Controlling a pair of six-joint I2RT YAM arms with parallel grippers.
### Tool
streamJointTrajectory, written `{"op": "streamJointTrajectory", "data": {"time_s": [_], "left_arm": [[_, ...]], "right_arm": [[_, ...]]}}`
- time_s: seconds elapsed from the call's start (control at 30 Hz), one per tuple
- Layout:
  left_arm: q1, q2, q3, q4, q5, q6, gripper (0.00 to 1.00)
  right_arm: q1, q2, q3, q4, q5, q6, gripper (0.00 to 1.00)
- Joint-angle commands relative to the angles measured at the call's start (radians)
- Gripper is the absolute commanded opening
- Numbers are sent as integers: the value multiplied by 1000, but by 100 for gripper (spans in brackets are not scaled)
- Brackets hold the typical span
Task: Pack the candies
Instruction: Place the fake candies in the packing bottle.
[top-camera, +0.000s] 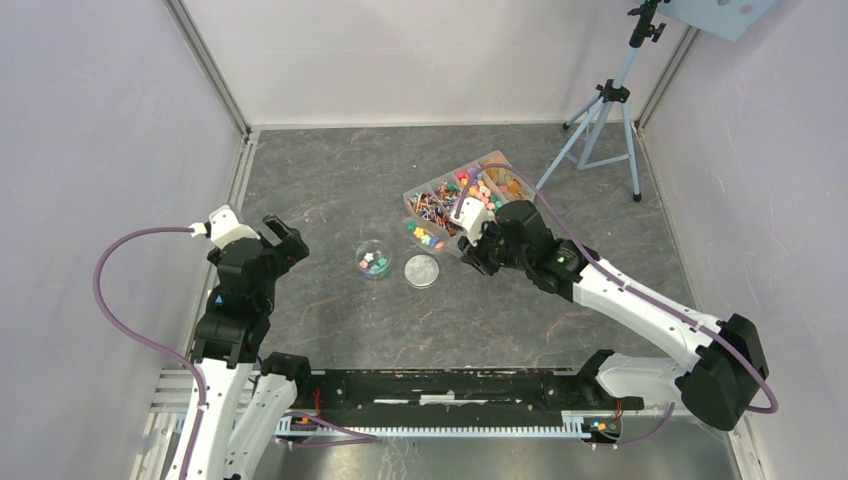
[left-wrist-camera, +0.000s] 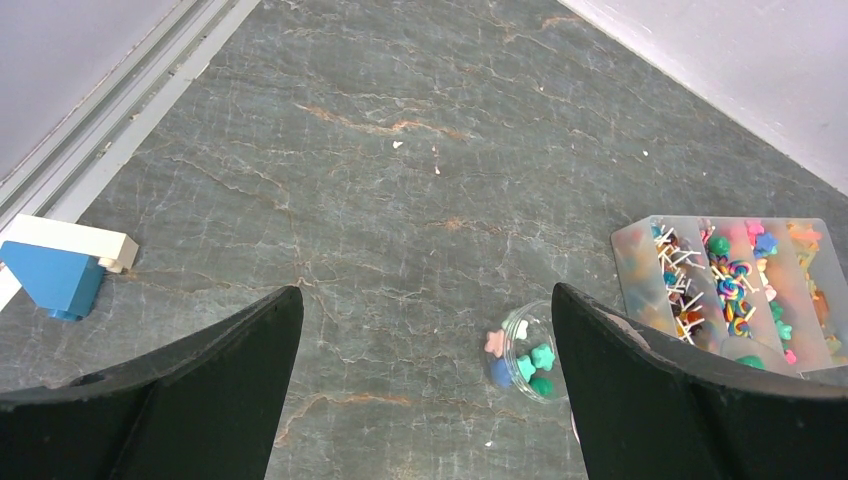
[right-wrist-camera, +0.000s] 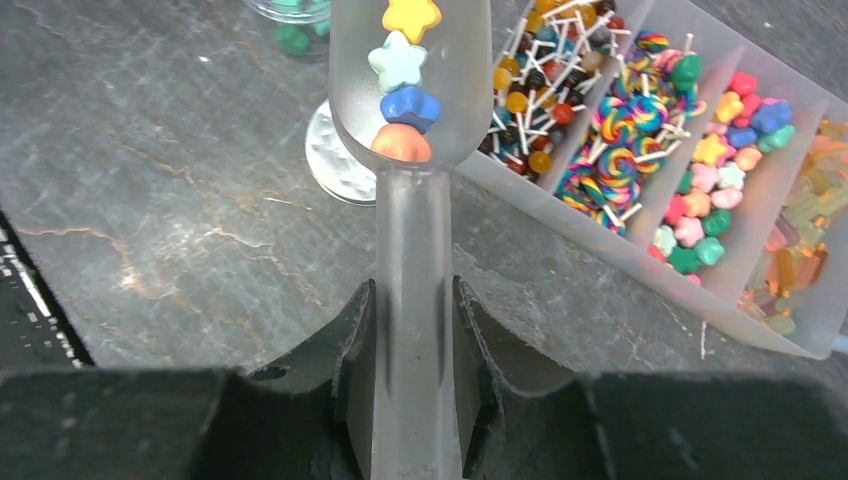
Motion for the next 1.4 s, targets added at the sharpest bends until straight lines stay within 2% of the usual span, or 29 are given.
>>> {"op": "streamJointTrajectory", "data": {"time_s": [0.0,0.47,1.37], "left_arm": [[-4,-6,22,18,-17,27,100],[-4,-16,22,14,-24,24,100],[-4,-47,20,10,-52,27,100]], "right_arm": [[47,-4,76,-28,-23,36,0],[147,98,117,-53,-8,101,0],[192,343,454,-372,82,96,0]]}}
